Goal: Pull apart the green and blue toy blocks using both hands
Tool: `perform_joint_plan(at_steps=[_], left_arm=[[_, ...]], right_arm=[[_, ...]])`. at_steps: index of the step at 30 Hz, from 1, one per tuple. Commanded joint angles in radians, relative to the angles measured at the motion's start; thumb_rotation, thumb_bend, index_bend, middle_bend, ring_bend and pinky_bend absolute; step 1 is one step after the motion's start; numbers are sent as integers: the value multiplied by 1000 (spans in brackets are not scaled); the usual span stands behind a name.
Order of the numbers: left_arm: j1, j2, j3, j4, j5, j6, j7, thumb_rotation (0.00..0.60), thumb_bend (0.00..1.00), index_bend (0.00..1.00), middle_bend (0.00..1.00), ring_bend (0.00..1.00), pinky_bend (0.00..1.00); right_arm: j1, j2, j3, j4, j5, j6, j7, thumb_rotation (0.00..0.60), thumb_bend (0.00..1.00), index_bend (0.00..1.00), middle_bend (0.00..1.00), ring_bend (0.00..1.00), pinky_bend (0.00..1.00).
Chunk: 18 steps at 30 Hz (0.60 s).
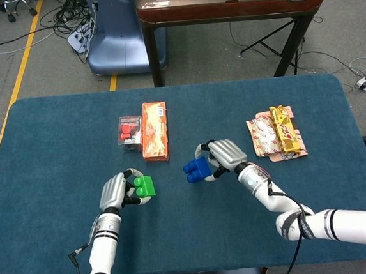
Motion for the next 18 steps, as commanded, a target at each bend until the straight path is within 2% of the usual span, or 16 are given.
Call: perform_joint_plan(at_steps=[1, 3, 5, 9, 12, 18], left_arm=[[11, -61, 87, 77, 96, 18, 31, 600, 175, 589, 1000, 1000, 1000], [13, -78, 116, 108, 132, 20, 48, 600, 174, 486, 1000, 1000, 1000], [15, -91, 145, 138, 173, 21, 70, 600, 173, 381, 1000, 1000, 1000], [23, -107, 172, 176, 225, 27, 104, 600, 103, 133, 1000, 1000, 1000], [35, -112, 176, 187, 242, 26, 115, 600, 59, 41, 1000, 1000, 1000], [61, -93, 174, 176, 279, 29, 121, 600, 42, 0, 1000, 1000, 1000]], right_arm=[[-8, -15, -28, 25, -26, 30, -55, 600, 90, 704, 1000, 1000, 1000], [-10, -23, -38, 35, -36, 45, -85, 600, 22, 641, 1000, 1000, 1000], [-10, -25, -48, 41, -38, 50, -115, 600, 0, 505, 1000, 1000, 1000], [-5, -13, -56, 36, -11, 36, -160, 600, 0, 56, 991, 1000, 1000], [-10, -8, -54, 29, -7, 43, -167, 600, 0, 0, 950, 1000, 1000], [-40, 27, -45, -2, -45, 77, -144, 600, 0, 0, 881, 958, 992]])
